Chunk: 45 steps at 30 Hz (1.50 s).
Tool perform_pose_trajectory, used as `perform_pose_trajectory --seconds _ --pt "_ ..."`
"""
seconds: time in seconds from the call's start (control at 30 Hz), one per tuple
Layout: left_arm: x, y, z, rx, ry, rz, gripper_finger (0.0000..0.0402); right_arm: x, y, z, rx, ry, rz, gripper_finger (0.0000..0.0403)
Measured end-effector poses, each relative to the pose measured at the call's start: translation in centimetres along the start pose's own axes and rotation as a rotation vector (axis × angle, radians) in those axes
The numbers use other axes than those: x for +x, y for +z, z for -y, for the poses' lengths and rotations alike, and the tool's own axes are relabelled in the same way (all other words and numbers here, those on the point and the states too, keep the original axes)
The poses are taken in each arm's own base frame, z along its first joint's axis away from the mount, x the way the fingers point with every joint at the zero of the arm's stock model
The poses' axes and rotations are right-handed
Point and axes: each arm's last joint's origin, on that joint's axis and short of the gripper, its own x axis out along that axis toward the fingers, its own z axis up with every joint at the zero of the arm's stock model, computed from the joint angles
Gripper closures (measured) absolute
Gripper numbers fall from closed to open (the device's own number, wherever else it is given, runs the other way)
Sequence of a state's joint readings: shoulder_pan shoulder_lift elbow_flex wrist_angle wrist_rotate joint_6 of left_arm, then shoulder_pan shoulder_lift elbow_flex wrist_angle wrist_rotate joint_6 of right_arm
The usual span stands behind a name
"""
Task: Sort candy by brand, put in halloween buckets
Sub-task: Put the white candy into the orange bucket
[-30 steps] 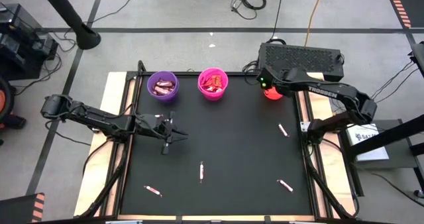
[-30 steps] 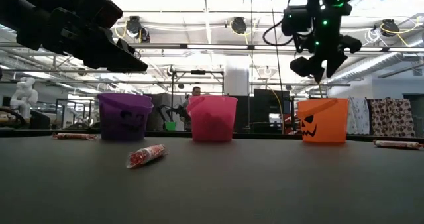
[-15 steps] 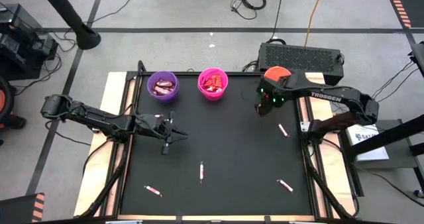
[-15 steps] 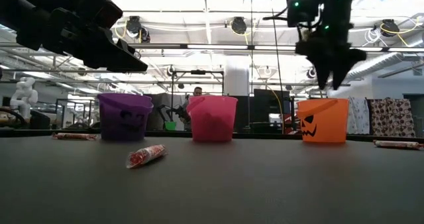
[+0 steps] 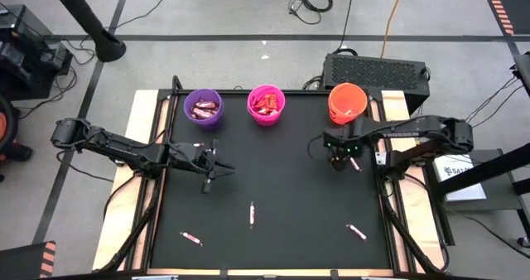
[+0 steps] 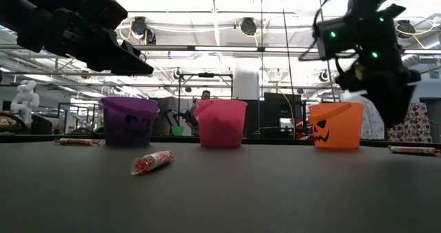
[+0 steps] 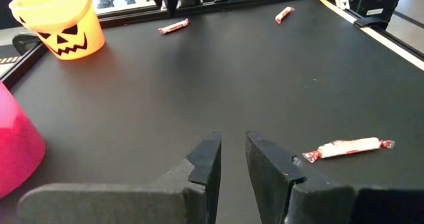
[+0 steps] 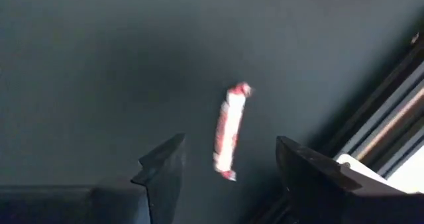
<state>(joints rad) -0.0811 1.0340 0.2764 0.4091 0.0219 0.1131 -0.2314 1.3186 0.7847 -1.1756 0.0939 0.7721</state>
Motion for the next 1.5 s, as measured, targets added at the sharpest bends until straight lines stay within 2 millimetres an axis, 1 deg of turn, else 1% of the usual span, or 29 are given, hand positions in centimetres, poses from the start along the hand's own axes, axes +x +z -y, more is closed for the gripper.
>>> perform_pose_trajectory --seconds 0.07,0.23,0.4,0.57,0.67,0.73,0.8,1.03,1.13,1.2,1.27,1.37,1.5 --pt "0.0 0.0 0.0 0.005 0.0 0.0 0.0323 0.8 -0.3 0.2 -0.005 -0.018 -0.012 0.0179" --pt "0.0 0.0 0.0 0.005 0.0 0.0 0.0323 1.9 -0.5 0.3 -0.002 -0.016 -0.014 0.0179" --pt "0.0 0.0 0.0 0.004 0.0 0.0 0.0323 3.4 -0.8 0.1 0.01 0.065 -0.044 0.0179" --pt "0.0 0.0 0.0 0.005 0.0 0.0 0.0323 5.0 -1.4 0.5 0.002 0.047 -0.046 0.0179" --pt "0.0 0.0 0.0 0.005 0.0 0.0 0.0323 5.6 -1.5 0.6 -0.003 0.056 -0.042 0.0183" --pt "0.0 0.0 0.0 0.006 0.0 0.001 0.0323 5.7 -1.7 0.7 -0.004 0.052 -0.048 0.0196" --pt "0.0 0.0 0.0 0.006 0.0 0.0 0.0323 5.8 -1.7 0.7 -0.004 0.054 -0.051 0.0216" --pt "0.0 0.0 0.0 0.006 0.0 0.0 0.0323 5.8 -1.6 0.6 -0.033 0.069 -0.052 0.033" --pt "0.0 0.0 0.0 0.007 0.0 0.0 0.0323 5.3 -1.3 0.4 -0.046 0.078 -0.037 0.0374" --pt "0.0 0.0 0.0 0.007 0.0 0.001 0.0323 4.7 -0.9 0.2 -0.054 0.071 -0.012 0.0391" --pt "0.0 0.0 0.0 0.007 0.0 0.001 0.0323 3.6 -0.2 -0.3 -0.064 0.099 0.032 0.0392" --pt "0.0 0.0 0.0 0.007 0.0 0.001 0.0323 1.8 0.7 -1.1 -0.094 0.153 0.085 0.0377" --pt "0.0 0.0 0.0 0.007 0.0 0.001 0.0323 -1.8 2.2 -1.7 -0.101 0.152 0.215 0.0367"
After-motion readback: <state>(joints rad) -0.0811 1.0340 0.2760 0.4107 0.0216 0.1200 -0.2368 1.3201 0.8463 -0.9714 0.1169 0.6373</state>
